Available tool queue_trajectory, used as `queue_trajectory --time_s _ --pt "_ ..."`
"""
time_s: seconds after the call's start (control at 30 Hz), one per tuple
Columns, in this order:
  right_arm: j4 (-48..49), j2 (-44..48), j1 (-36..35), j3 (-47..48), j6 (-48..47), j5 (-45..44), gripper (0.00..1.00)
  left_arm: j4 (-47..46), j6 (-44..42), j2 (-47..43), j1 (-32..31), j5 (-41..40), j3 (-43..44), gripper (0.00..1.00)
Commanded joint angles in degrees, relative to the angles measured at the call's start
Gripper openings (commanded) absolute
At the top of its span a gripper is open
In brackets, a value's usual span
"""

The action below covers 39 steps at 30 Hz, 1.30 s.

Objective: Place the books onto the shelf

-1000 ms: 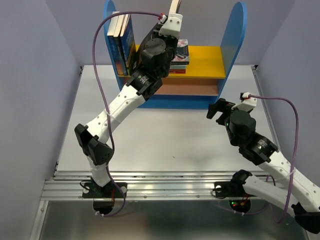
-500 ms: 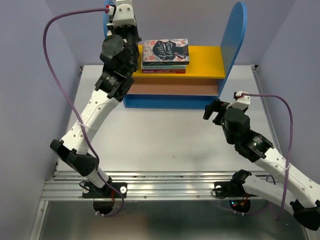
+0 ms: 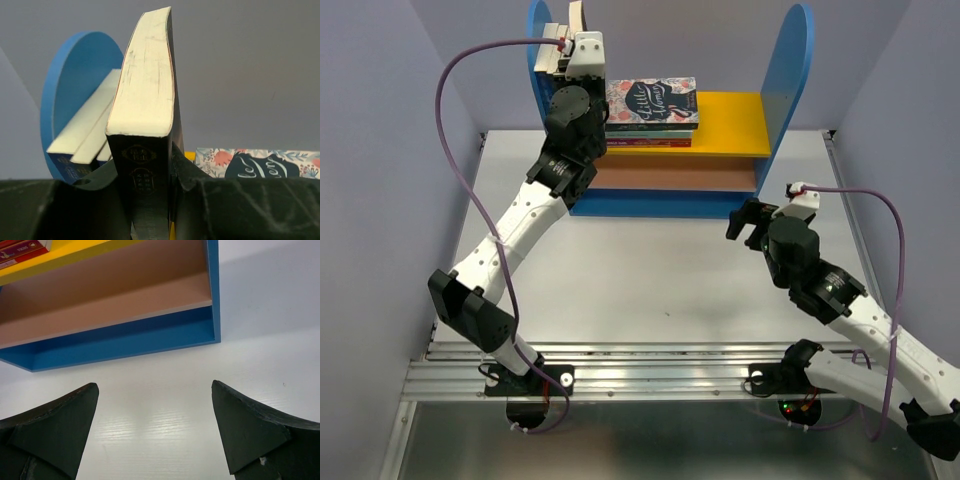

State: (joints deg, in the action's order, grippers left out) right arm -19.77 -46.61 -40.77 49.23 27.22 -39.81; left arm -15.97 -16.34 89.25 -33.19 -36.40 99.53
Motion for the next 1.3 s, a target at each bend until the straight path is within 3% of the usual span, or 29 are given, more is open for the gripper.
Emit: queue_trajectory --time_s 0.0,0.8,1.0,1.23,1.27 --pt "0.7 -0.24 -0.01 0.86 0.2 0.44 1.0 -11.63 0.08 -2.95 0.58 -0.42 -0.21 0.0" --pt "0.61 2.93 -0.01 -1.68 0.64 1.94 1.0 -23.23 1.75 0.31 2.33 -2.88 -9.0 0.0" --pt "0.52 3.54 -0.01 -1.68 0.55 1.49 1.0 -23.06 2.36 -0.39 3.48 0.19 -11.28 0.23" --pt "0.61 3.63 -0.01 -2.04 0.46 1.14 1.0 -22.79 2.28 -0.49 3.57 2.39 -13.48 0.39" --pt "0.52 3.54 -0.01 -2.21 0.46 1.31 1.0 -22.79 2.36 -0.48 3.48 2.13 -13.39 0.44"
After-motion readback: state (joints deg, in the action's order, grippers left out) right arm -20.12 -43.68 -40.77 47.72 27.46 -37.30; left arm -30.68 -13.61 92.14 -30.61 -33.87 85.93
